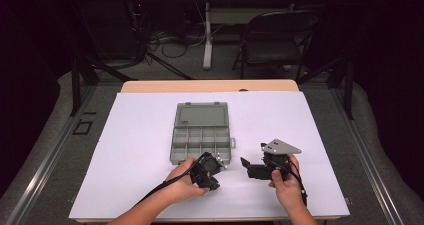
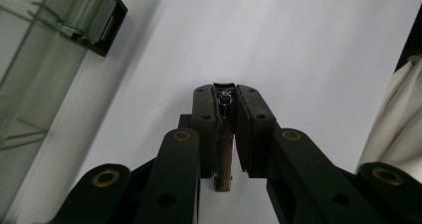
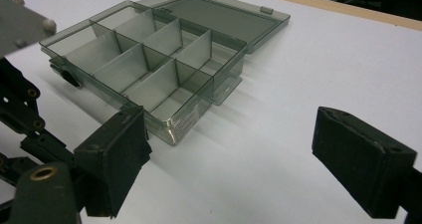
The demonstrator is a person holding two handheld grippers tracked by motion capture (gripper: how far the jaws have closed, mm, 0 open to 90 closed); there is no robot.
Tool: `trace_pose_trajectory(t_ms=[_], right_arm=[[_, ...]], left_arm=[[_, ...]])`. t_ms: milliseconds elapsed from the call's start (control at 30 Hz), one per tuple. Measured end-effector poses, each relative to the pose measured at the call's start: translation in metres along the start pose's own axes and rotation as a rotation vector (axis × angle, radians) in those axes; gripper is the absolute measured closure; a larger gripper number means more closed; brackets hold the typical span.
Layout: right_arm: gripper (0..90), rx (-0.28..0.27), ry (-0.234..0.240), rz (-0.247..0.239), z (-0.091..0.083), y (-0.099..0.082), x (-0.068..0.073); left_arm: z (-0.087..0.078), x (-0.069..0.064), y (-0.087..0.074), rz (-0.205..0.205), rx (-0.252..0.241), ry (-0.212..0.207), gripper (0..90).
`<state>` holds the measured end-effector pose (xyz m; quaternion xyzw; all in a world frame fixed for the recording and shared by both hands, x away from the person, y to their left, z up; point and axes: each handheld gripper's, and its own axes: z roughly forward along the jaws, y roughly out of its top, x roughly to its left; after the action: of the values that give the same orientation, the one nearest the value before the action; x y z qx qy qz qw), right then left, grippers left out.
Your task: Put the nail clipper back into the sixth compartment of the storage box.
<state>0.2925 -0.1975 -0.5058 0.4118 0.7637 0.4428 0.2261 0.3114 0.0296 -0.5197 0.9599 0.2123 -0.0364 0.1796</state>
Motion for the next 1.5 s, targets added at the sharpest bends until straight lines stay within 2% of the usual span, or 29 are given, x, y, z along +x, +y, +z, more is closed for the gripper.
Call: trace_pose_trajectory(t_ms=[267,533,700,1000,1200,1333,1500], right_arm=[[14.0,-0.011,-0.003,-0.002,0.000,0.000,0.001],[14.0,-0.009,-0.005,-0.003,0.000,0.000,0.000],[14.0,-0.007,-0.005,0.001,-0.001,0.000,0.000],[14.0,-0.004,-0.004,0.002,-0.001,0.001,0.000],[14.0,-0.007,-0.004,-0.002,0.000,0.001,0.000],[14.0,-0.005,-0.006,-0.002,0.000,0.000,0.000],[14.0,-0.005,-0.006,0.000,0.000,0.000,0.000]], left_arm=[[-0.014,0.001,-0.006,-0.013,-0.041,0.010,80.4],[-0.032,0.009,-0.014,-0.045,-0.086,0.023,80.4],[-0.050,0.016,-0.019,-0.073,-0.134,0.040,80.4],[-0.085,0.035,-0.032,-0.142,-0.220,0.095,80.4],[-0.102,0.051,-0.039,-0.199,-0.274,0.126,80.4],[-0.105,0.057,-0.040,-0.226,-0.301,0.137,80.4],[-0.104,0.060,-0.040,-0.252,-0.327,0.153,80.3]])
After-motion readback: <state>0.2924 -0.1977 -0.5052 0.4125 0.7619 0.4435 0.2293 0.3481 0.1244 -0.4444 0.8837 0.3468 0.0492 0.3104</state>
